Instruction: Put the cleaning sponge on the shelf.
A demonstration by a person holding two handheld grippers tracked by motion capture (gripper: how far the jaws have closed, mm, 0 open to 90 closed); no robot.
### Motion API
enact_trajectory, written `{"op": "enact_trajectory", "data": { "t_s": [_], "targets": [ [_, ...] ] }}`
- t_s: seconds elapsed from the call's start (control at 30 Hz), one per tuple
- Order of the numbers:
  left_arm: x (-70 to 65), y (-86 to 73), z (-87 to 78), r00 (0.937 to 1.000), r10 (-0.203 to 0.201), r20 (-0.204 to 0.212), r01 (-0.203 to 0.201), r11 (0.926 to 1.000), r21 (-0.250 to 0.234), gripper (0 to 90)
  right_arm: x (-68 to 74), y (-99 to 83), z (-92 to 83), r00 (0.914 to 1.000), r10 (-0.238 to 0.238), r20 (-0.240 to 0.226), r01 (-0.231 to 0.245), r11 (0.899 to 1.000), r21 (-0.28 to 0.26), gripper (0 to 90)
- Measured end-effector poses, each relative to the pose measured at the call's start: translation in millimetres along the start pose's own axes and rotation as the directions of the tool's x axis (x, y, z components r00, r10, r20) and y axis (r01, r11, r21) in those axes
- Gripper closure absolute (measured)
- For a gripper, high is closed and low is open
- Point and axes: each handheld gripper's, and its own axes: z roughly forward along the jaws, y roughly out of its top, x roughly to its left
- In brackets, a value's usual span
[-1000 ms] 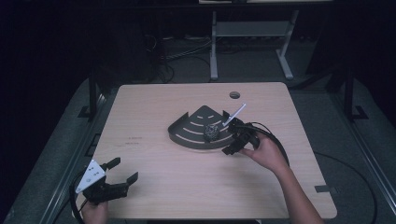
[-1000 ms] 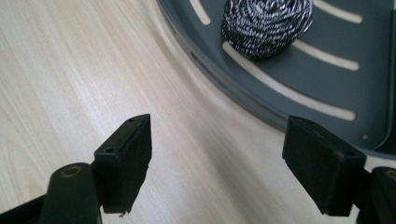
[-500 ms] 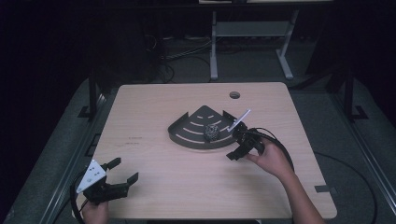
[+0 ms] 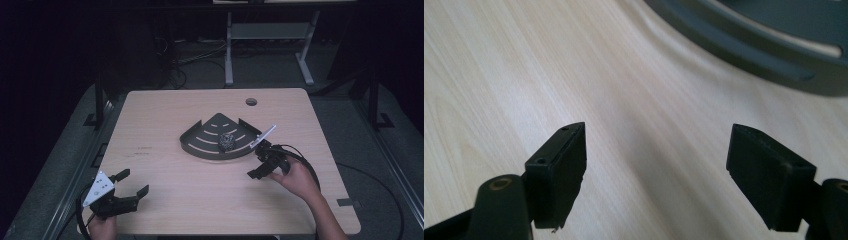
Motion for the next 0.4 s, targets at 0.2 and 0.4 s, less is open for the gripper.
{"op": "enact_trajectory", "data": {
  "t_s": [0.2,0.4],
  "targets": [
    [-0.2,-0.2,0.5,1.0,0.0,0.002,0.0,1.0,0.001,13.5,2.9,-15.9,-1.0,0.9999,0.014,-0.004,-0.014,1.0,-0.018,23.5],
    [0.2,0.2,0.7,1.0,0.001,0.003,-0.001,1.0,-0.002,13.5,7.0,-33.2,-2.3,0.9997,0.025,-0.005,-0.026,0.998,-0.06,23.5]
  ]
}}
